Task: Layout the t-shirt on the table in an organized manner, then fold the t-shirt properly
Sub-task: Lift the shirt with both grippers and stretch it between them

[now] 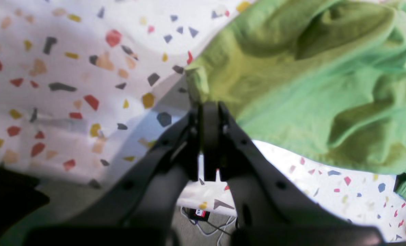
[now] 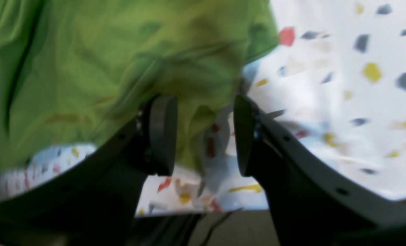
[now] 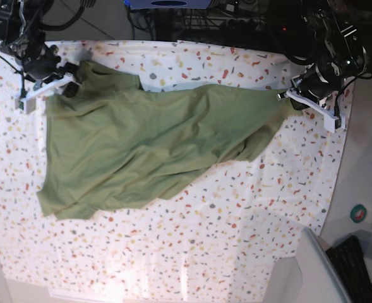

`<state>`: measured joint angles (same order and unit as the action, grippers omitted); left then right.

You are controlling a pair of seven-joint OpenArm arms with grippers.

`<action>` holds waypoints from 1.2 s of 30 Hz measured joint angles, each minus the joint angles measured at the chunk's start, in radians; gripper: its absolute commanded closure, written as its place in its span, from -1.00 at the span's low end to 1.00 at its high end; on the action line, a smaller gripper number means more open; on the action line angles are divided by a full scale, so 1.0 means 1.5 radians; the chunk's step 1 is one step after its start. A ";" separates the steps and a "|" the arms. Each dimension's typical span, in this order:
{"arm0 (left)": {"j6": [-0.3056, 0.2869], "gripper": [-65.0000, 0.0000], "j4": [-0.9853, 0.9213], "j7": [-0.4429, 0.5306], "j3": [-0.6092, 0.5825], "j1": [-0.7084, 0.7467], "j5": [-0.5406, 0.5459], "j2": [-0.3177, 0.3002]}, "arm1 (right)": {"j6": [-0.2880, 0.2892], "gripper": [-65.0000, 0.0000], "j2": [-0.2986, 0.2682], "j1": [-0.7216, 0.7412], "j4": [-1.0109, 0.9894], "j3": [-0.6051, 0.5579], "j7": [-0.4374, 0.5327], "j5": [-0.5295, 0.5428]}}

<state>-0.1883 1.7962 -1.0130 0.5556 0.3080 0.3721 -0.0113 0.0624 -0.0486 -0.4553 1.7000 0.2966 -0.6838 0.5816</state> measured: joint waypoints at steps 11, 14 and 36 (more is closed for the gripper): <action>0.000 1.00 0.000 0.001 -0.004 -0.001 -0.003 -0.003 | 0.023 -0.20 0.002 0.005 -0.069 -0.003 0.007 -0.003; 0.000 1.00 0.000 0.000 -0.004 0.000 -0.003 -0.002 | 0.024 -0.20 0.000 0.004 -0.080 -0.002 0.010 -0.003; 0.059 1.00 -0.071 -0.005 -0.145 -0.166 -0.057 -0.049 | 0.135 1.00 -0.046 0.177 -0.052 0.178 -0.183 -0.005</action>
<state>-0.1001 1.6890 -1.0210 0.3378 0.0597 0.2863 -0.0845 0.2649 -0.1173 -0.1902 1.6222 0.5629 -0.9588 0.5739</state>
